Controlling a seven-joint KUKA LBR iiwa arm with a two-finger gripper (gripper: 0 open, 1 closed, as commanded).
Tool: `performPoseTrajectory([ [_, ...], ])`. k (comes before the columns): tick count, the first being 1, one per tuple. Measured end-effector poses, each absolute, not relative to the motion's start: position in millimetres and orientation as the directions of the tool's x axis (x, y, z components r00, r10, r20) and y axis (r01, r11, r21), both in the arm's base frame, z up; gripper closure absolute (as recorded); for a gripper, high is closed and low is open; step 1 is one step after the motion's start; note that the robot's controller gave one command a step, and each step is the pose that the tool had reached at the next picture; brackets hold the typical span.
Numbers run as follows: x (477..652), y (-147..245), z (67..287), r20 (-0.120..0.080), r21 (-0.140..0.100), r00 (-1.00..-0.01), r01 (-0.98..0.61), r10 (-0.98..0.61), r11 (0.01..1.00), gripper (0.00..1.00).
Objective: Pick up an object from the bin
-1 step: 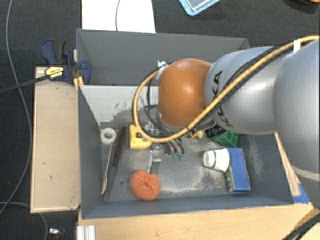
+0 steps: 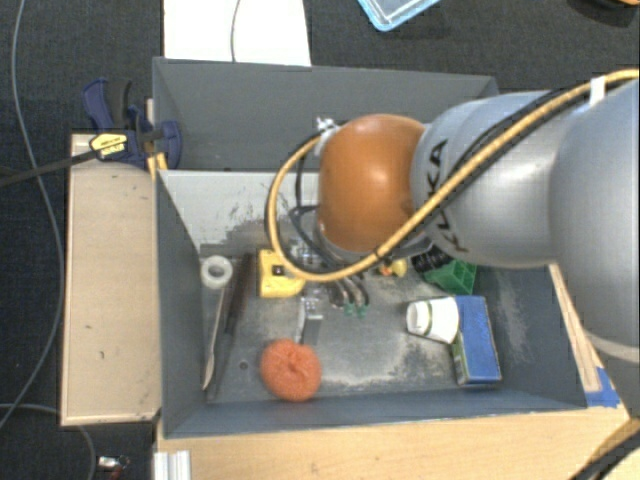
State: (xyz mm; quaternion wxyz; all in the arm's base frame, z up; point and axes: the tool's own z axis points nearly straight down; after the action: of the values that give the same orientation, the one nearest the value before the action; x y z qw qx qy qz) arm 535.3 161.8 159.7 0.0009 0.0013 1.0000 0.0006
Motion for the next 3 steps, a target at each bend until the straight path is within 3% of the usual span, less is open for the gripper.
performPoseTrajectory([
  [1, 479.6, 166.0, 70.1, 0.0, 0.002, -1.0, -0.014, -0.014, 1.0, 0.0],
  [2, 484.3, 170.3, 151.8, -0.025, 0.003, -0.987, -0.158, -0.158, 0.987, 0.0],
  [3, 483.6, 151.9, 120.3, -0.006, 0.0, -0.848, -0.53, -0.53, 0.848, 0.0],
])
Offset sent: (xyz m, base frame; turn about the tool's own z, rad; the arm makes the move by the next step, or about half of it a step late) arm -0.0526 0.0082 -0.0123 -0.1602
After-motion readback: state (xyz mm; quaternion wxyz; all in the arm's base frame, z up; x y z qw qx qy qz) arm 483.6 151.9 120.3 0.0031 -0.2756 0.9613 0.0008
